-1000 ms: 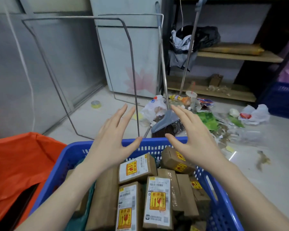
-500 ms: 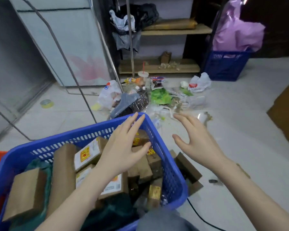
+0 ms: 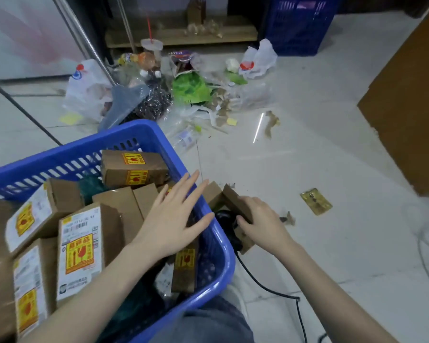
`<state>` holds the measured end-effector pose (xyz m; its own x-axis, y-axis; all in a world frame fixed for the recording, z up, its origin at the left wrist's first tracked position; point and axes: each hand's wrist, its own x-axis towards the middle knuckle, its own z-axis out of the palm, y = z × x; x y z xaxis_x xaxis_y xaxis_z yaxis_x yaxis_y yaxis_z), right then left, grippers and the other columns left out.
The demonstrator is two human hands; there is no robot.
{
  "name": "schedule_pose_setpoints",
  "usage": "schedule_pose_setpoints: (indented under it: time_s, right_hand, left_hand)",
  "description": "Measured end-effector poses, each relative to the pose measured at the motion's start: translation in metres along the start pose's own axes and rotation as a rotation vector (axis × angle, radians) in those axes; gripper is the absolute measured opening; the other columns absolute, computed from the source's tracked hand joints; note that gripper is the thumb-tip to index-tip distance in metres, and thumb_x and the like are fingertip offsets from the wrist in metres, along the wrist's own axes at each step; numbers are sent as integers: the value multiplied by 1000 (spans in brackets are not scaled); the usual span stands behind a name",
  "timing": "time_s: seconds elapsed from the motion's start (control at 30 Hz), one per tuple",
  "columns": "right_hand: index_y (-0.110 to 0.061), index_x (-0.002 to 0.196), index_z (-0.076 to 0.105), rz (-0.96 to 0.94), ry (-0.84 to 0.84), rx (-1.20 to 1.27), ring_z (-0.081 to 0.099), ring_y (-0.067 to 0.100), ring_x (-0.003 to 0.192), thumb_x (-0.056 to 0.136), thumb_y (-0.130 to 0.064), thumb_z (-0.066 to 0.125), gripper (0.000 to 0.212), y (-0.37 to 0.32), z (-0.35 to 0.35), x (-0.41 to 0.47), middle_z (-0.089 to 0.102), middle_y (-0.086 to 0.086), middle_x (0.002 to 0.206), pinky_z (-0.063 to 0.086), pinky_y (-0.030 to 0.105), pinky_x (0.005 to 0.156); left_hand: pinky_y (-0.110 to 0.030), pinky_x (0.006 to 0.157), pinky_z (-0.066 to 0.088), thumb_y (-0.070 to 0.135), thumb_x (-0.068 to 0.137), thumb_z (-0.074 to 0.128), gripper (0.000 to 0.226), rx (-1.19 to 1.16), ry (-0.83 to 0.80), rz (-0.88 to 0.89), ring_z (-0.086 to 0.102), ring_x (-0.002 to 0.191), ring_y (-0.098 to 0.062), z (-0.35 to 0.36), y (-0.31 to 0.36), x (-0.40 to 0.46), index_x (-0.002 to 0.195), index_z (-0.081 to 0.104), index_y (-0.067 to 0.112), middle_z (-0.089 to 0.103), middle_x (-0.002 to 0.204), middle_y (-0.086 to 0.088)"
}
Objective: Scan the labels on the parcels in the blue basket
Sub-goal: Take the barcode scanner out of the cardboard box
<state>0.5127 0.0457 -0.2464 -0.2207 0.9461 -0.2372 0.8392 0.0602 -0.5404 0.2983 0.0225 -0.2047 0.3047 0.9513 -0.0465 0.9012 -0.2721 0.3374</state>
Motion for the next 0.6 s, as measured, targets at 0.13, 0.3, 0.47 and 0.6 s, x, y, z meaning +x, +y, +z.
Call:
schedule_pose_setpoints:
  time_s: [0.13, 0.3, 0.47, 0.6]
  right_hand:
    - [-14, 134, 47, 87, -103, 6, 55, 31, 113, 88, -25, 54, 48, 17, 40, 16, 58, 12, 121, 43, 35, 90]
    - [-18, 139, 40, 135, -216, -17, 58, 33, 106, 90, -31, 52, 52, 28, 81, 30, 54, 12, 120, 45, 36, 82]
    - [-14, 136, 37, 161, -270, -77, 60, 42, 97, 89, -33, 55, 54, 29, 103, 41, 49, 16, 121, 49, 43, 80]
    - [-15, 134, 39, 174, -263, -76, 60, 40, 89, 89, -25, 55, 49, 28, 108, 46, 45, 15, 120, 49, 42, 78]
  left_hand:
    - [-37, 117, 3, 70, 86, 19, 76, 2, -5, -13, -5, 146, -7, 12, -14, 1, 152, 7, 33, -6, 160, 11]
    - [-41, 118, 10, 69, 87, 22, 76, -20, 7, -14, 7, 147, -12, 20, -21, -2, 152, 8, 32, -5, 161, 8]
    - [-46, 117, 17, 64, 89, 29, 72, -66, 34, -5, 14, 146, -15, 20, -21, -2, 151, 9, 34, -3, 161, 6]
    - [-48, 116, 19, 63, 89, 31, 72, -76, 47, -10, 16, 145, -16, 19, -21, -3, 151, 10, 35, -3, 161, 6]
